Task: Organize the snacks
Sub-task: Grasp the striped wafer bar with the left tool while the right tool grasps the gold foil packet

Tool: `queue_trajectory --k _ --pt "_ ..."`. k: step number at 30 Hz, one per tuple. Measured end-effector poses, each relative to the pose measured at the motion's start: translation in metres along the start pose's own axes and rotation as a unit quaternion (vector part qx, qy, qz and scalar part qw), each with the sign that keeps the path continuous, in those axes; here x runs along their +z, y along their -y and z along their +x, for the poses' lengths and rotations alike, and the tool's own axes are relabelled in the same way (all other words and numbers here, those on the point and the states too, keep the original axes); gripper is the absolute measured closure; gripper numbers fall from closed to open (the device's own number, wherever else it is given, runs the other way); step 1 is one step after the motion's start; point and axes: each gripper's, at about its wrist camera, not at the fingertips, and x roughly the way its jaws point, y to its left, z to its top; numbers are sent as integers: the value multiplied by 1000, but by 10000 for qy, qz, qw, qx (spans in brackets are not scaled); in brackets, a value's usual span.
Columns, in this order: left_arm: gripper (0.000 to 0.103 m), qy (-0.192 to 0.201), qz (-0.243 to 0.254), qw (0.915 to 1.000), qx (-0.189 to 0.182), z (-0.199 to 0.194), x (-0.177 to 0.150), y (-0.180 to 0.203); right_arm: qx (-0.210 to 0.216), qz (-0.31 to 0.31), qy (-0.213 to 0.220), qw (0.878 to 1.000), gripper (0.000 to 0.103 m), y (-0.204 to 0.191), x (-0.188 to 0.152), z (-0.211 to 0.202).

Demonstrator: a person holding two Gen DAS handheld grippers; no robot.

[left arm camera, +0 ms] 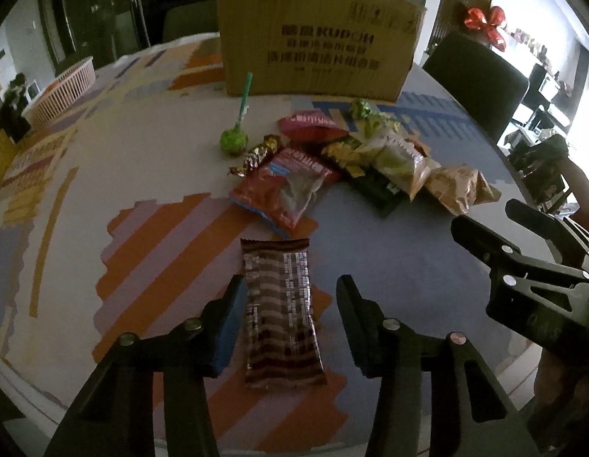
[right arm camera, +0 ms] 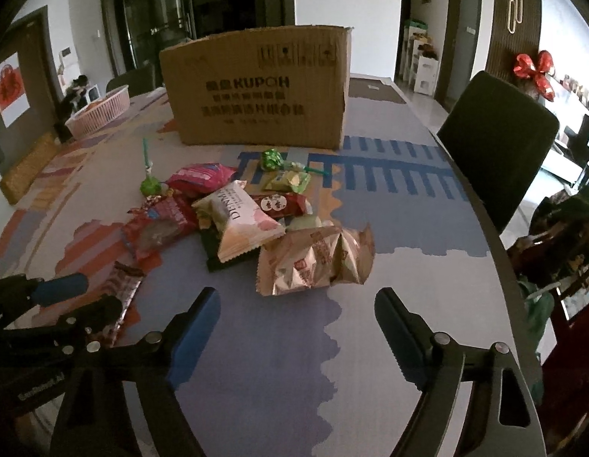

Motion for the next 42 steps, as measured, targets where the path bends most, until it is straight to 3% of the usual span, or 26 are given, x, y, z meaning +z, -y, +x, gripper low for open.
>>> queue_trajectory --k 14,20,24,26,28,32,33,36,42 --pt "63 -150 4 9998 93 18 10 1 91 73 -108 9999 22 6 13 23" --pt "79 -66 1 9998 162 20 15 -1 93 101 -148 9998 22 11 17 32" --pt "80 -42 20 9999 165 22 16 -1 137 111 -194 9997 26 12 21 39" --pt "74 -69 119 9996 230 23 17 1 199 147 -253 9994 28 13 21 44" --pt "42 -210 201 9993 217 25 16 4 247 192 -291 9991 28 14 21 47" --pt "40 -359 241 9989 197 28 11 3 261 196 -321 9990 31 14 21 51" --pt "42 -354 221 9990 168 28 11 2 249 183 -320 9990 32 14 21 51" --pt "63 -272 226 9993 113 26 13 2 255 178 -354 9989 37 13 20 54" --pt "68 -263 211 9994 -39 25 15 4 259 155 -281 9991 50 14 20 52"
